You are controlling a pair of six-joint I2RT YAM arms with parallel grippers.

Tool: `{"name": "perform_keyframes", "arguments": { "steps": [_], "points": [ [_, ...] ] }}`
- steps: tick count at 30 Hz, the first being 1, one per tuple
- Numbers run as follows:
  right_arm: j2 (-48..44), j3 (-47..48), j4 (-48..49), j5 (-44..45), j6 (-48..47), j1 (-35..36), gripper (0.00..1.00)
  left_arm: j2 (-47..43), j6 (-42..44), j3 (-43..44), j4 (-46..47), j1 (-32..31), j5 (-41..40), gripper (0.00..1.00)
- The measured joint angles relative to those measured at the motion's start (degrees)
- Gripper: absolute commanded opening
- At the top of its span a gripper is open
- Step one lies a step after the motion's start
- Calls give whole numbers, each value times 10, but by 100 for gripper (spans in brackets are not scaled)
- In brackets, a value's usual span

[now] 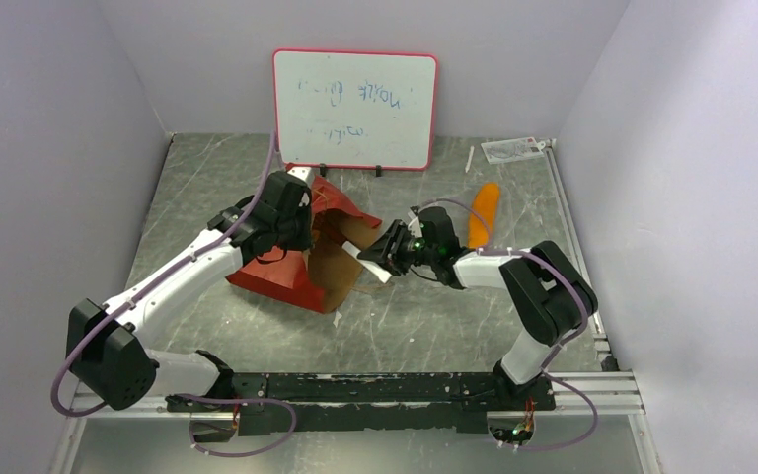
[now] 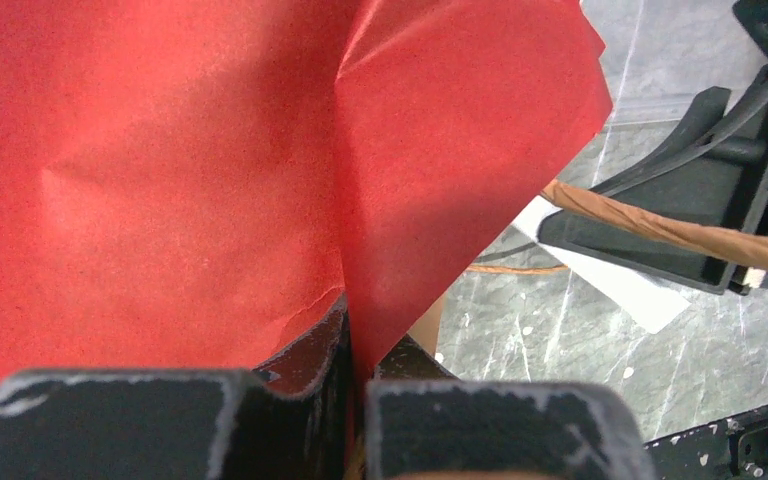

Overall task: Take the fake bread out of the paper bag
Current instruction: Take out the fake bread from the paper bag.

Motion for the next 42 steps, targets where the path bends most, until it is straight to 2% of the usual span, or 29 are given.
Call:
{"name": "perform_keyframes", "arguments": {
  "steps": [12,22,31,34,39,42],
  "points": [
    [27,34,0,-7,2,28,45,1,0,5,-6,0,0,7],
    [-16,5,-31,-9,-14,40,45,-2,0,13,-13,0,3,8],
    [57,49,-25,-14,-13,45,44,-6,0,13,-14,0,7,7],
    [78,65,-13,-14,-12,47,34,-7,0,13,-15,0,8,7],
    [90,68,15,-20,-6,51,0,-13,2,13,-18,0,8,7],
    [90,68,20,-20,-6,54,0,-19,2,13,-22,-1,7,7]
  ]
}}
